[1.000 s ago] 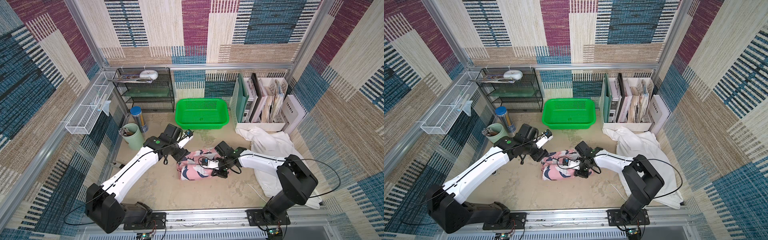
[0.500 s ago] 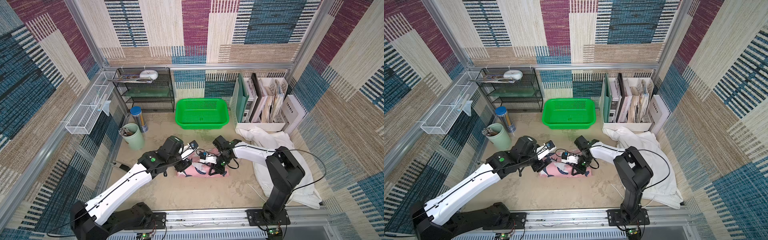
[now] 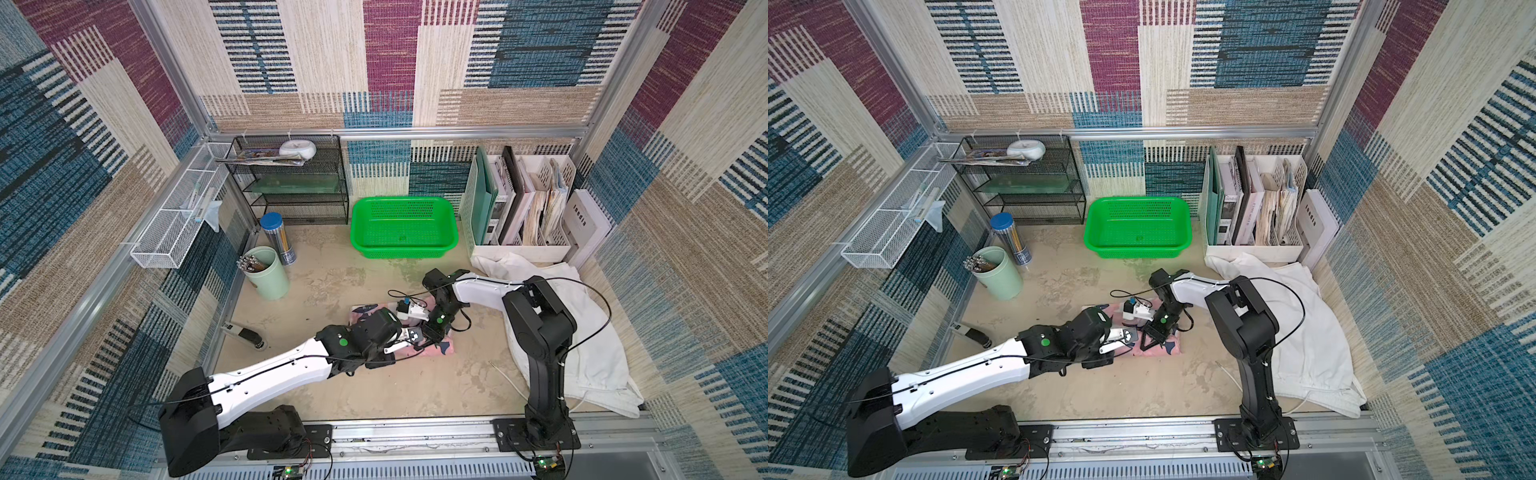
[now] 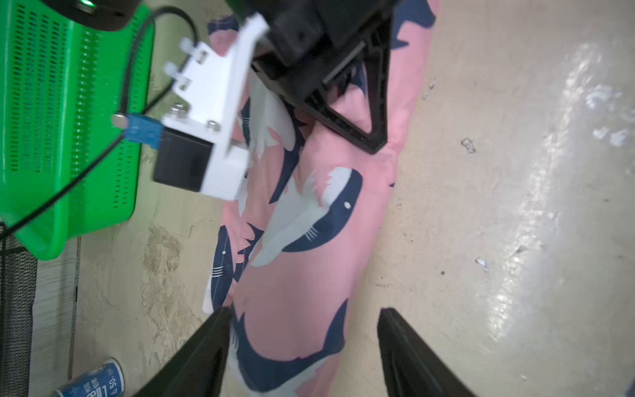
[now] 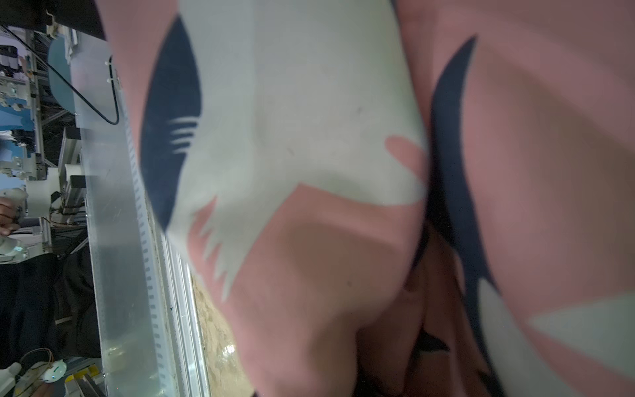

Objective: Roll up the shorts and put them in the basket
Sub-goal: Roll the shorts at the center of the board.

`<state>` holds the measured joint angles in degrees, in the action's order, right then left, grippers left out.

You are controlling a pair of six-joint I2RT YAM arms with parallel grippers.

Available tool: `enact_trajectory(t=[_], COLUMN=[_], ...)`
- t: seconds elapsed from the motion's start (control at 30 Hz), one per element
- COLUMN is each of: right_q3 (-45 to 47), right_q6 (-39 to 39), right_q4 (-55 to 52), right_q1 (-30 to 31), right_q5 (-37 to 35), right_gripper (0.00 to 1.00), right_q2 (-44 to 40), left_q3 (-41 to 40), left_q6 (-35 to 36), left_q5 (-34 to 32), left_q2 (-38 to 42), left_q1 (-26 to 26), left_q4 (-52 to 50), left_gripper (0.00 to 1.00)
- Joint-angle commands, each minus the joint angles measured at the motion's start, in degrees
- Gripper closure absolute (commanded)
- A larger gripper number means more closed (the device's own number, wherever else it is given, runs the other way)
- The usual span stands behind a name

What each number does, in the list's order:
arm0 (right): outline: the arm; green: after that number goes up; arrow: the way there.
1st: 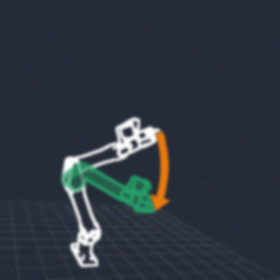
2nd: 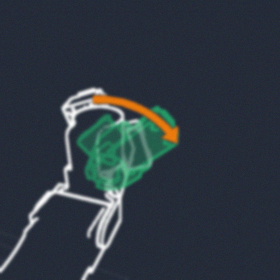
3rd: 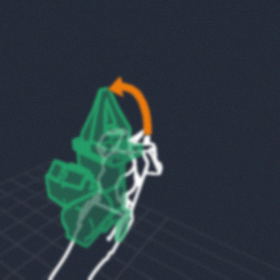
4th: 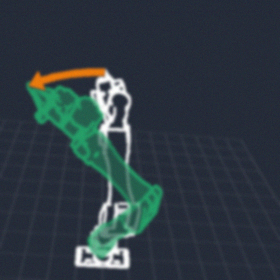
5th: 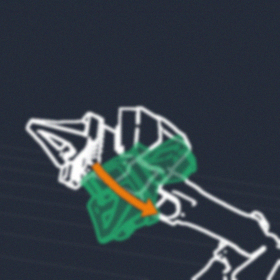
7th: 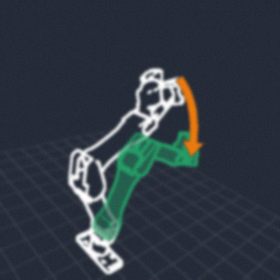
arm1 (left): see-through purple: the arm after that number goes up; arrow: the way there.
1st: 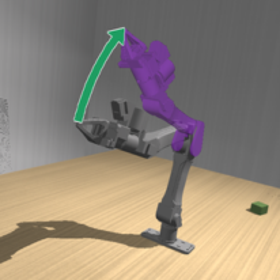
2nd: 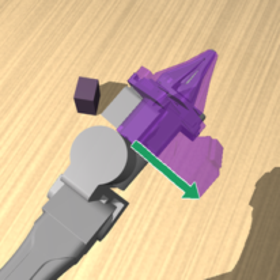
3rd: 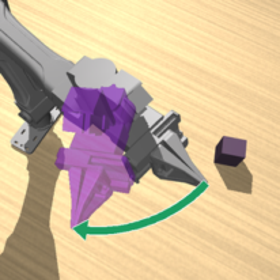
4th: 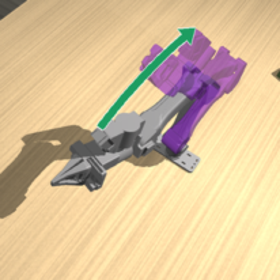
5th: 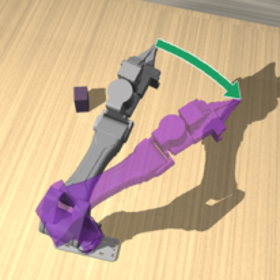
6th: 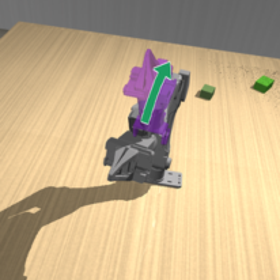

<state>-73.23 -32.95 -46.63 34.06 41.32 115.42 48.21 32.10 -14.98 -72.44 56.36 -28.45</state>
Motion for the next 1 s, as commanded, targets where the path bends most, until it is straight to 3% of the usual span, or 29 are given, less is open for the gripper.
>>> enact_trajectory(t=[0.0,0.43,0.67,0.73,0.87,0.97], right_q3=[-0.3,0.6,1.2,1.5,2.7,4.5], right_q6=[-0.5,-0.8,-1.4,-1.4,-0.7,0.5], right_q4=[-0.6,0.7,1.7,2.1,3.9,6.7], right_q1=[-0.3,-0.7,-1.2,-1.2,-1.5,-2.0], right_q5=[0.2,0.8,2.3,2.4,1.6,-0.1], right_gripper=[1.0,1.0,1.0,1.0,1.0,1.0], right_q2=[0.5,0.9,0.2,0.1,-0.7,-2.4], left_q3=[-1.8,-2.3,-2.5,-2.1,-0.7,1.5], left_q6=[3.0,4.6,5.3,5.1,3.8,2.6], left_q5=[-5.3,-5.3,-6.0,-6.7,-6.8,-6.8], left_q2=[-1.8,-13.2,-18.8,-20.8,-24.7,-27.3], left_q1=[1.4,2.2,2.1,1.9,1.7,1.6], left_q4=[7.9,14.9,15.3,14.6,13.0,10.3], left_gripper=[0.24,0.2,0.25,0.34,0.76,0.96])
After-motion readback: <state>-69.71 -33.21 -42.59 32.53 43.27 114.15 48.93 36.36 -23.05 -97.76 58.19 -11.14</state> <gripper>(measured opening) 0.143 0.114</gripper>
